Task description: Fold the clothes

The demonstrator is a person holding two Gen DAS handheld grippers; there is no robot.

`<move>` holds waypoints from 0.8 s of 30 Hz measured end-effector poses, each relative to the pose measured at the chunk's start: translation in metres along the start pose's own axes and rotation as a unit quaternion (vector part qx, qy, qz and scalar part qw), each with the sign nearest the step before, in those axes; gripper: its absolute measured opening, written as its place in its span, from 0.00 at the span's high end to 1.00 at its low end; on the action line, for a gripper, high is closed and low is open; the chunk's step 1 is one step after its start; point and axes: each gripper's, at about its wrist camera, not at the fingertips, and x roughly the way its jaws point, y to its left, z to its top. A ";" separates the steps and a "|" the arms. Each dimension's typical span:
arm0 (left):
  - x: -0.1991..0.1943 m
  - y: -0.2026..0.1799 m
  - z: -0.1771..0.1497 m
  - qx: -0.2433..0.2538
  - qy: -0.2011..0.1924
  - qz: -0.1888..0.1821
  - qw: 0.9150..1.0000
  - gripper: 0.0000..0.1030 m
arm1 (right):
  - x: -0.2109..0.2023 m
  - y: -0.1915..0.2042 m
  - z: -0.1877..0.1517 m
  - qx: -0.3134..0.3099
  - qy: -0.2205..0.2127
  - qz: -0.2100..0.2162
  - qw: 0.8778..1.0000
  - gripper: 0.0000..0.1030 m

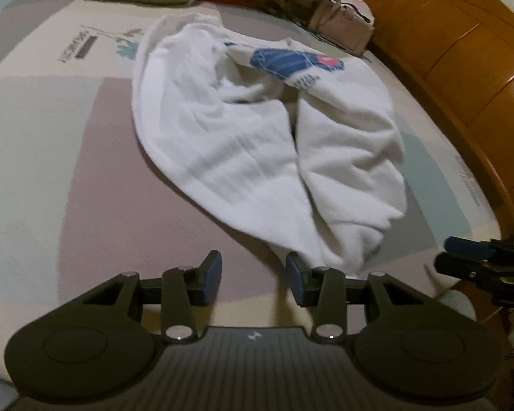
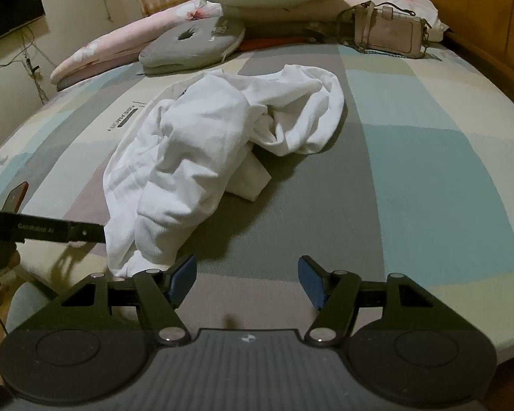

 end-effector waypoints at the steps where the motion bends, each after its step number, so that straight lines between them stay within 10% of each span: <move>1: 0.000 -0.001 -0.003 -0.002 0.003 -0.006 1.000 0.60 | 0.001 0.000 -0.001 0.002 0.001 0.001 1.000 0.32; 24: 0.010 0.004 0.005 -0.061 0.016 -0.090 0.994 0.60 | 0.040 -0.016 -0.015 0.018 0.038 -0.039 0.998 0.10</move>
